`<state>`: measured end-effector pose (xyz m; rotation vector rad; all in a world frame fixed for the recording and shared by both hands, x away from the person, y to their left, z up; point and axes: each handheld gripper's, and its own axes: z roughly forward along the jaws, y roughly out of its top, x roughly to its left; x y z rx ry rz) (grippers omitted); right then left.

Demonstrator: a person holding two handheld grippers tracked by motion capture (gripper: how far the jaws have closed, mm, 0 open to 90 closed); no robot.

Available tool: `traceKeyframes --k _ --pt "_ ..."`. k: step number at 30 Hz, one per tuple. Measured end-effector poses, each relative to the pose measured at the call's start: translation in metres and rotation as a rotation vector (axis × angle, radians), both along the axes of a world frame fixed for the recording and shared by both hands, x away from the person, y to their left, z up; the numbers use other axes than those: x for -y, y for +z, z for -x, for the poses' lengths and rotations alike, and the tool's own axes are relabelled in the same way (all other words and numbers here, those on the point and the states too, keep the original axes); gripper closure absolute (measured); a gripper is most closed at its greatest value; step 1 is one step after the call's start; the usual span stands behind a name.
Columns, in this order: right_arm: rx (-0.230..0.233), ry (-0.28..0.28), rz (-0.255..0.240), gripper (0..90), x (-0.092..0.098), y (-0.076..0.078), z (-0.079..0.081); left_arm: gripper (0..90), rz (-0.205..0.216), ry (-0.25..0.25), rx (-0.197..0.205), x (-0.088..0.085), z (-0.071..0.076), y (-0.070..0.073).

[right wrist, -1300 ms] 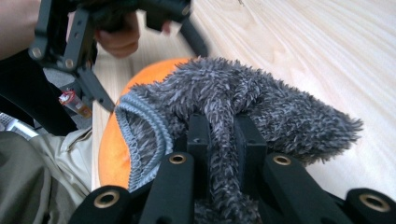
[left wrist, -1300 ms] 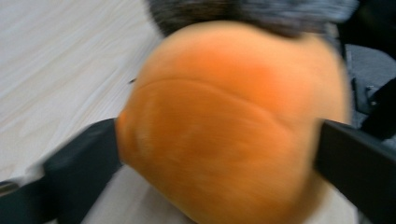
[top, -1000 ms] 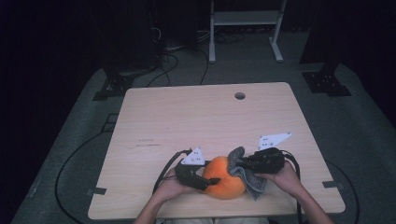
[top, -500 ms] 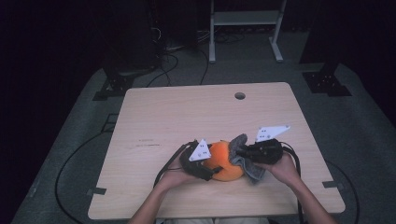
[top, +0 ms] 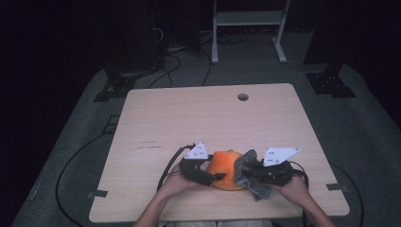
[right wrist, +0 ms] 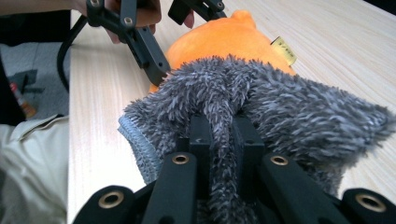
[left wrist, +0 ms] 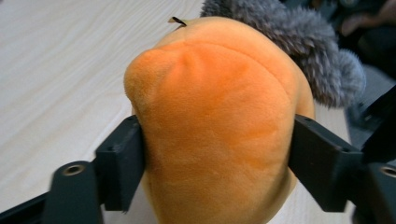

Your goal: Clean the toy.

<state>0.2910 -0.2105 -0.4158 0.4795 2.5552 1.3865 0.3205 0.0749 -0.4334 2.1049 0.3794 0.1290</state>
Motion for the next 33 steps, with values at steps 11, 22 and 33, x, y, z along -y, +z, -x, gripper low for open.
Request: traceKeyframes --k 11,22,33 --pt "0.033 0.099 0.09 80.3 -0.045 0.052 -0.012 30.8 -0.091 -0.094 0.193 0.001 0.023 0.001" --pt "0.013 0.11 0.069 80.4 -0.051 0.036 -0.014 22.6 0.01 -0.038 0.024 -0.007 0.014 0.0" --pt "-0.035 -0.031 -0.033 80.2 0.006 0.006 -0.01 25.3 0.019 -0.019 0.0 -0.013 0.013 -0.004"
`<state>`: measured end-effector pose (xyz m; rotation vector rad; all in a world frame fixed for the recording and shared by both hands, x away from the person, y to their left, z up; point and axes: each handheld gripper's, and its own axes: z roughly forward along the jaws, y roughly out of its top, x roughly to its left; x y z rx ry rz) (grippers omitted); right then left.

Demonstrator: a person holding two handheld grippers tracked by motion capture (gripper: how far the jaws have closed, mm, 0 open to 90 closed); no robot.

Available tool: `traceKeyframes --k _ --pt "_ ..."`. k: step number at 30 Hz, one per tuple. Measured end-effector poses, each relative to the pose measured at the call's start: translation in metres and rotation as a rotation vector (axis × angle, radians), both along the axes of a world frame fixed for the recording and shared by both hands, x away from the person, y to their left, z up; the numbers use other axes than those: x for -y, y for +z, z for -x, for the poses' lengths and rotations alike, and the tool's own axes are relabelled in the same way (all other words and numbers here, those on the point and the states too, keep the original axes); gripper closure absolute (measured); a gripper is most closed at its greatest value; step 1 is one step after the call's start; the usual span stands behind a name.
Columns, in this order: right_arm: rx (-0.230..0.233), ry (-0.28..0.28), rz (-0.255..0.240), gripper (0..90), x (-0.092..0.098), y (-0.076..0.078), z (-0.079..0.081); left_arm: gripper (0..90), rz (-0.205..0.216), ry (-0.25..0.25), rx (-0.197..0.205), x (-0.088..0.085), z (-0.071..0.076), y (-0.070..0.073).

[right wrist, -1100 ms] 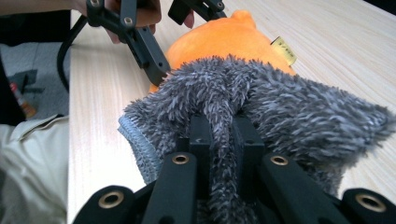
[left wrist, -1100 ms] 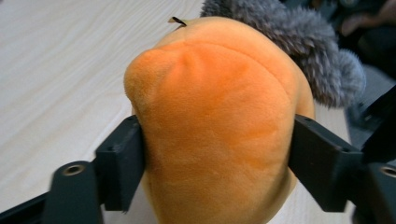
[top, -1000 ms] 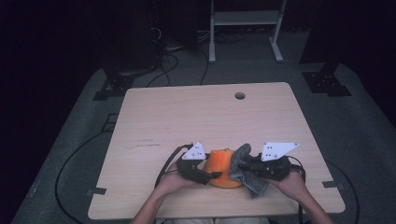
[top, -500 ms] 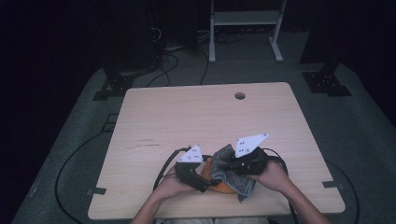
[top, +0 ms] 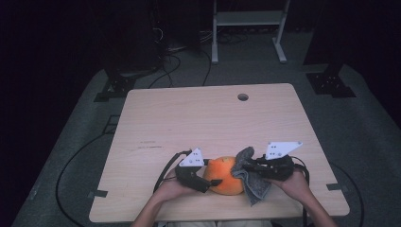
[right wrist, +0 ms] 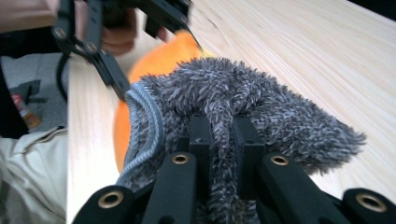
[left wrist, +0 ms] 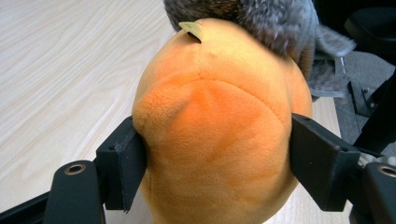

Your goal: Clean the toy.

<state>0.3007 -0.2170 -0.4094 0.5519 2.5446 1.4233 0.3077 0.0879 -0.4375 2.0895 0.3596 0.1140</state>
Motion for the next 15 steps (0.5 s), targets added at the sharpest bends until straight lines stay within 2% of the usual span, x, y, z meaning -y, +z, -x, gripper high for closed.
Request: traceKeyframes --k 3,6,10,13,15 --pt "-0.019 -0.021 0.018 80.0 0.011 -0.008 -0.001 24.7 -0.008 -0.003 0.003 -0.001 0.0 0.0" --pt "-0.013 -0.021 0.035 79.9 0.012 -0.005 0.0 24.7 -0.01 0.005 0.0 -0.003 0.0 0.001" --pt "0.034 0.008 -0.029 79.9 0.004 0.009 0.003 25.6 0.004 0.036 -0.051 -0.011 -0.006 0.0" --pt "0.087 0.044 -0.071 79.9 -0.015 0.018 0.001 26.0 0.004 0.035 -0.07 -0.016 -0.008 -0.001" --pt "0.09 0.053 -0.07 79.9 -0.019 0.017 0.0 26.1 0.005 0.037 -0.077 -0.019 -0.008 -0.002"
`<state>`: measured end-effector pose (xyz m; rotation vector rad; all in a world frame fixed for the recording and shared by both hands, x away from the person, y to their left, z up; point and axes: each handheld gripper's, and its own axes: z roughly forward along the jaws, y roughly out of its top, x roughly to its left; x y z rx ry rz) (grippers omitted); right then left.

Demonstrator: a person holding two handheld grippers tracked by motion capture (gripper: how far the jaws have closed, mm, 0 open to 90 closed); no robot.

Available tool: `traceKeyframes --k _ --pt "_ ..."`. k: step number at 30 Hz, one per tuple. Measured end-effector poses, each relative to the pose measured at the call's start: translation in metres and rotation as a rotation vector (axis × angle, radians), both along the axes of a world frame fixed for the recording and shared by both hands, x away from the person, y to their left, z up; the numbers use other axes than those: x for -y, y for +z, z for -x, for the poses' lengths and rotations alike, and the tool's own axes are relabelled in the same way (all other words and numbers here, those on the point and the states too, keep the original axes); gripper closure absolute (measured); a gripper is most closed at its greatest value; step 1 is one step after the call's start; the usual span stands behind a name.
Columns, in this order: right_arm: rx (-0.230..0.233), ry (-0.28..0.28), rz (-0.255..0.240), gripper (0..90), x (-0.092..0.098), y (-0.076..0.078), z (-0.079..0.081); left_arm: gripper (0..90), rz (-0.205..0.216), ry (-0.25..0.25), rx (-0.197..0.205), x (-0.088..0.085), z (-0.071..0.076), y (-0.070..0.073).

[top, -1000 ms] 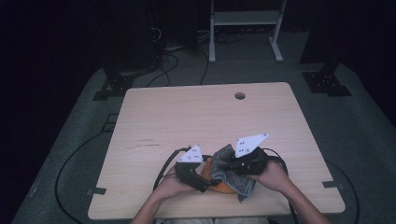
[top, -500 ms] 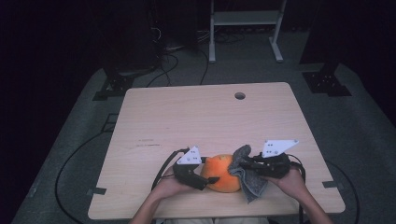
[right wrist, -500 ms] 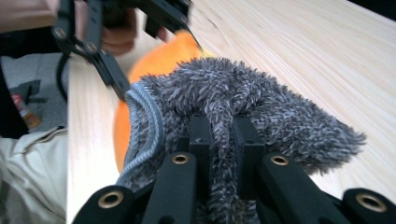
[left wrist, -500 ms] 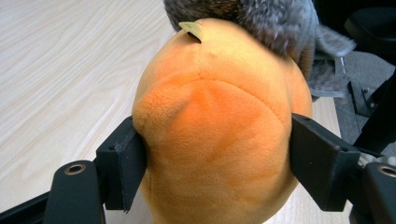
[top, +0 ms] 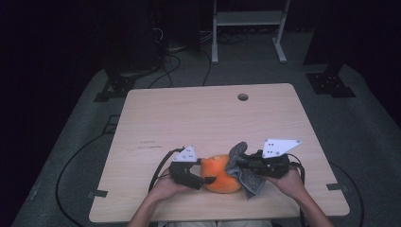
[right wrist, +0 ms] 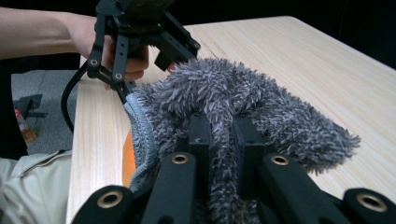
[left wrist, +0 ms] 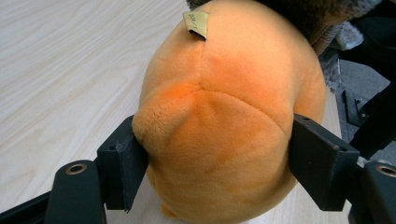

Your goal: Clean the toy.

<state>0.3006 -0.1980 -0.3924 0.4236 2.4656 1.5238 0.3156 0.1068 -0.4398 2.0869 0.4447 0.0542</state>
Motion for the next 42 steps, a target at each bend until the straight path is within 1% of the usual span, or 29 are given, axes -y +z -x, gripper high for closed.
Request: traceKeyframes --k 2,4,6,7,8,9,11,13,15,16,17,19,21,22,23,24,26,28,29,30,31,32,33,35,36,37,39,40,42 --pt "0.004 0.01 0.003 79.9 -0.005 -0.008 -0.001 26.8 0.002 -0.005 -0.005 -0.002 0.0 -0.002" --pt "-0.004 0.008 0.001 79.9 -0.003 -0.011 -0.002 26.9 0.017 -0.003 -0.007 -0.002 0.002 -0.004" --pt "-0.007 -0.021 -0.002 79.9 0.004 -0.017 -0.001 26.8 0.024 0.0 -0.01 -0.002 0.003 -0.005" --pt "-0.018 -0.032 -0.001 79.9 0.01 -0.021 0.0 26.8 0.019 -0.004 -0.004 -0.002 0.004 -0.004" --pt "-0.051 -0.062 0.0 79.9 0.022 -0.03 0.001 26.8 0.018 -0.004 -0.002 -0.002 0.004 -0.004" --pt "-0.051 -0.062 0.0 79.9 0.022 -0.03 0.001 26.8 0.02 -0.003 -0.006 -0.002 0.004 -0.005" --pt "-0.09 -0.089 0.019 79.7 0.033 -0.04 0.0 26.7 0.023 -0.002 -0.009 -0.003 0.004 -0.005" --pt "-0.137 -0.089 0.041 79.6 0.039 -0.048 -0.001 26.4 0.022 -0.001 -0.004 -0.002 0.004 -0.005" --pt "-0.157 -0.086 0.044 79.6 0.044 -0.05 0.0 25.9 0.023 0.003 -0.004 -0.002 0.004 -0.005" --pt "-0.147 -0.088 0.022 79.6 0.047 -0.045 0.001 25.2 0.023 0.006 -0.009 -0.003 0.004 -0.005" --pt "-0.147 -0.088 0.022 79.6 0.047 -0.045 0.001 25.2 0.026 0.012 -0.016 -0.003 0.003 -0.006" --pt "-0.118 -0.072 -0.005 79.6 0.043 -0.034 0.004 24.8 0.034 0.015 -0.023 -0.002 0.001 -0.006" --pt "-0.076 -0.042 -0.023 79.6 0.033 -0.022 0.006 23.8 0.035 0.014 -0.022 -0.001 0.001 -0.006" --pt "-0.063 -0.029 -0.029 79.6 0.027 -0.016 0.006 22.4 0.038 0.02 -0.029 0.0 0.0 -0.007" --pt "-0.052 -0.016 -0.037 79.6 0.021 -0.012 0.005 20.9 0.036 0.014 -0.042 0.001 -0.001 -0.007" --pt "-0.044 0.0 -0.046 79.6 0.014 -0.008 0.003 20.8 0.031 0.006 -0.043 0.0 -0.001 -0.008" --pt "-0.036 0.025 -0.031 79.6 0.0 -0.006 0.001 21.7 0.032 0.012 -0.055 -0.001 -0.001 -0.008" --pt "-0.013 0.025 -0.003 79.7 -0.006 -0.012 0.002 23.4 0.028 0.016 -0.065 -0.003 -0.003 -0.008" --pt "-0.007 0.022 -0.009 79.7 -0.005 -0.015 0.003 24.2 0.035 0.013 -0.066 -0.003 -0.002 -0.008" --pt "-0.023 0.005 -0.022 79.7 0.004 -0.022 0.004 25.0 0.036 0.01 -0.062 -0.003 -0.002 -0.008" --pt "-0.023 0.005 -0.022 79.7 0.004 -0.022 0.004 25.0 0.038 0.009 -0.059 -0.002 -0.002 -0.008" --pt "-0.049 -0.021 -0.027 79.7 0.016 -0.031 0.005 25.1 0.036 0.007 -0.059 -0.001 -0.002 -0.008" --pt "-0.049 -0.021 -0.027 79.7 0.016 -0.031 0.005 25.1 0.034 0.006 -0.057 -0.001 -0.002 -0.007" --pt "-0.074 -0.052 -0.012 79.6 0.028 -0.04 0.007 25.1 0.031 0.006 -0.053 -0.001 -0.002 -0.007" --pt "-0.097 -0.078 0.031 79.6 0.037 -0.048 0.008 25.0 0.033 0.009 -0.052 -0.001 -0.001 -0.007" --pt "-0.097 -0.078 0.031 79.6 0.037 -0.048 0.008 24.9 0.033 0.009 -0.052 -0.001 -0.001 -0.007" --pt "-0.126 -0.088 0.065 79.5 0.045 -0.052 0.009 24.8 0.036 0.018 -0.055 -0.001 -0.001 -0.008" --pt "-0.124 -0.082 0.06 79.6 0.047 -0.052 0.01 24.7 0.041 0.022 -0.056 -0.001 -0.001 -0.008" --pt "-0.105 -0.071 0.02 79.6 0.048 -0.046 0.013 24.3 0.045 0.031 -0.058 0.0 -0.002 -0.009"
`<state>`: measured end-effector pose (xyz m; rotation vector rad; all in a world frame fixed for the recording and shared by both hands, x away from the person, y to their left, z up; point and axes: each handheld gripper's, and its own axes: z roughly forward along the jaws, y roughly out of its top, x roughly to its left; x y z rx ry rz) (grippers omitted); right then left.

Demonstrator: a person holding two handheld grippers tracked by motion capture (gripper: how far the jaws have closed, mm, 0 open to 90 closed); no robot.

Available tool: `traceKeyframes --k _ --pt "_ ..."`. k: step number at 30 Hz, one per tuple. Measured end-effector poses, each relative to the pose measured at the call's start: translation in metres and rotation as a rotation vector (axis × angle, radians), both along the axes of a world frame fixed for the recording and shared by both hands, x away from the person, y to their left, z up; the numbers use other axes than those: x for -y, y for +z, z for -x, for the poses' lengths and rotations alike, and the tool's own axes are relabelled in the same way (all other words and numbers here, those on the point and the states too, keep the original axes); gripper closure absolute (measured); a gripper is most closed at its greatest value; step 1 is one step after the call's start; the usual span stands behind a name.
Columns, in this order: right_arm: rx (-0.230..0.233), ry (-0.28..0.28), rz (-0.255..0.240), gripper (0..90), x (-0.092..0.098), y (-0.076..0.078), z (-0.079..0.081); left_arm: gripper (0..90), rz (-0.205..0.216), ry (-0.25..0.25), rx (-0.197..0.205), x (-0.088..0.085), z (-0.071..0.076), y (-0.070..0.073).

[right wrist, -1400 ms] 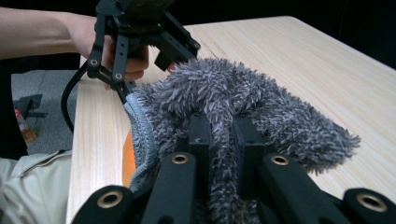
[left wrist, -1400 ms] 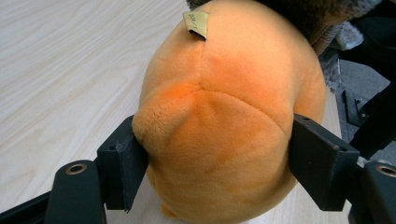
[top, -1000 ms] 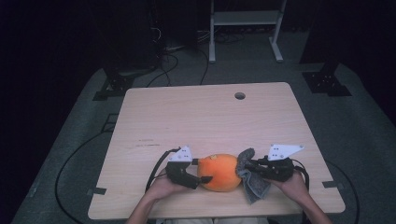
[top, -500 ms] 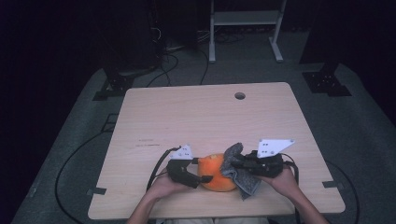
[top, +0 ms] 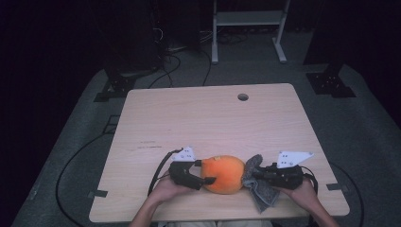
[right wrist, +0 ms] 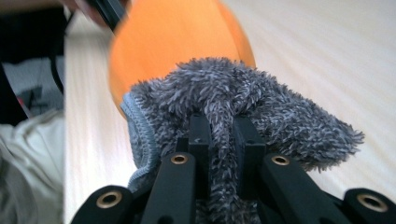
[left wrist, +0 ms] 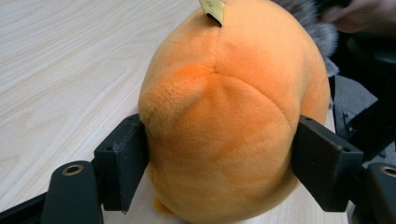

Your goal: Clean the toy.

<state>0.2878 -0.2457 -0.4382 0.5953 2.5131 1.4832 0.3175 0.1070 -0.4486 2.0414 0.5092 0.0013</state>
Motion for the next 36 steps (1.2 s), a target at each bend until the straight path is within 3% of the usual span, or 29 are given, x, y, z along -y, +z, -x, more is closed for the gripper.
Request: traceKeyframes --k 3,6,10,15,20,24,27,31,34,36 --pt "0.075 0.047 -0.025 79.6 -0.016 0.018 0.005 24.1 0.015 0.014 -0.017 0.001 -0.002 -0.001" --pt "0.116 0.092 -0.034 79.6 -0.035 0.031 0.005 24.3 0.013 0.012 -0.025 0.0 -0.003 0.0" --pt "0.13 0.122 -0.003 79.7 -0.051 0.028 0.003 25.5 0.022 0.013 -0.047 -0.005 -0.003 -0.003" --pt "0.089 0.087 -0.02 79.7 -0.029 0.007 0.001 25.6 0.016 0.006 -0.028 -0.003 -0.002 -0.002" --pt "0.002 0.024 0.038 79.5 -0.002 -0.008 -0.003 25.3 -0.014 -0.022 0.017 -0.001 0.004 0.001" --pt "-0.001 0.006 -0.037 79.4 0.008 0.003 -0.006 25.4 -0.046 -0.056 0.075 0.001 0.012 0.002" --pt "0.021 0.042 -0.076 79.3 -0.002 0.022 -0.012 25.6 -0.074 -0.091 0.129 0.004 0.018 0.004" --pt "0.002 0.13 -0.09 79.2 -0.026 0.042 -0.025 25.4 -0.092 -0.143 0.196 0.006 0.026 0.006" --pt "-0.04 0.187 -0.042 79.3 -0.044 0.043 -0.033 25.3 -0.092 -0.168 0.217 0.005 0.03 0.004" --pt "-0.071 0.205 -0.029 79.4 -0.048 0.036 -0.035 26.2 -0.093 -0.168 0.206 0.003 0.031 0.002"
